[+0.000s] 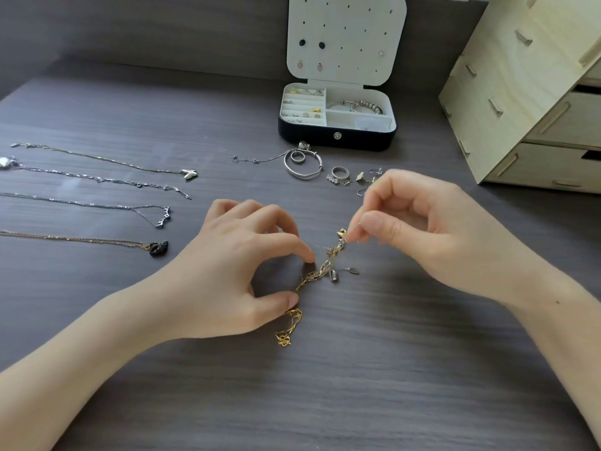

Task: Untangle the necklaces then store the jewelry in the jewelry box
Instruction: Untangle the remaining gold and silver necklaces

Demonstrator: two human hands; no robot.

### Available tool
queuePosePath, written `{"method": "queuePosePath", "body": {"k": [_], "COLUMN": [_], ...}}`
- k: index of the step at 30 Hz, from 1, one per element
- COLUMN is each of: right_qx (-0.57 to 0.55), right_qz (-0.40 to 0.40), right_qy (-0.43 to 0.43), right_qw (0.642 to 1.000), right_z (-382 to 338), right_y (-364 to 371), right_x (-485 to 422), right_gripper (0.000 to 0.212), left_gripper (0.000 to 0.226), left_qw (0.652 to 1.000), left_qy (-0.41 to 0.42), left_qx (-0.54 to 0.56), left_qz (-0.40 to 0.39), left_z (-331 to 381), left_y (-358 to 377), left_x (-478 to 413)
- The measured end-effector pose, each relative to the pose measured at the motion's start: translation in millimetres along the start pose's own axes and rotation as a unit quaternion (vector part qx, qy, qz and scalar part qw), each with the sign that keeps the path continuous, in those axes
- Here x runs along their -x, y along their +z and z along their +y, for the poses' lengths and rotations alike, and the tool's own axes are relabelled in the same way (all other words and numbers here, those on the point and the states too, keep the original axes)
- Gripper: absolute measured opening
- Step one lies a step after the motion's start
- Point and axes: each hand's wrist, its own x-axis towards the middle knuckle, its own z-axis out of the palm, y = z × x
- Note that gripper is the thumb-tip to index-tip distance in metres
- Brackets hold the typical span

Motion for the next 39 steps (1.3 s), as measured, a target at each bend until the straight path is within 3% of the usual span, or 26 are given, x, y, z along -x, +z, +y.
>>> {"method": "queuePosePath", "body": {"k": [5,12,17,26,33,39], "right_qx": [0.006,0.208,0.286,0.301,0.290,0.320], "right_qz": [-0.005,0.025,-0.026,-0.057,0.024,0.019], "right_qy": [0.012,0.024,-0.011,0.009,-0.009,0.054], "right_qw": [1.000,0.978,0.958,0.952,0.957,0.946], "right_z": [-1.6,13.8,19.9,16.5,9.1,-0.5], "right_y": [9.6,12.5,10.1,3.8,20.2,48.3], "right_x": [-27.4,-43.6,-27.7,-20.7,-20.2,-22.8], "right_gripper": [0.011,0.009,0.010,0.014,0.012,0.021], "left_gripper": [0.029,0.026,0.027,0.026,0.021,0.017], "left_qw": [1.000,0.999,0.998,0.996,0.989,0.988], "left_qy": [0.000,-0.007,0.000,-0.027,-0.060,-0.095], "left_qx": [-0.026,-0.036,-0.050,-0.047,-0.018,0.059], "left_qz": [0.014,0.028,0.035,0.075,0.135,0.102], "left_z": [-1.8,-5.9,-6.2,-9.0,-7.0,-4.5], "left_y": [-1.1,-1.8,-0.7,1.3,3.4,9.4], "left_x": [-1.4,-2.8,-3.5,-6.0,-14.3,-28.1]}}
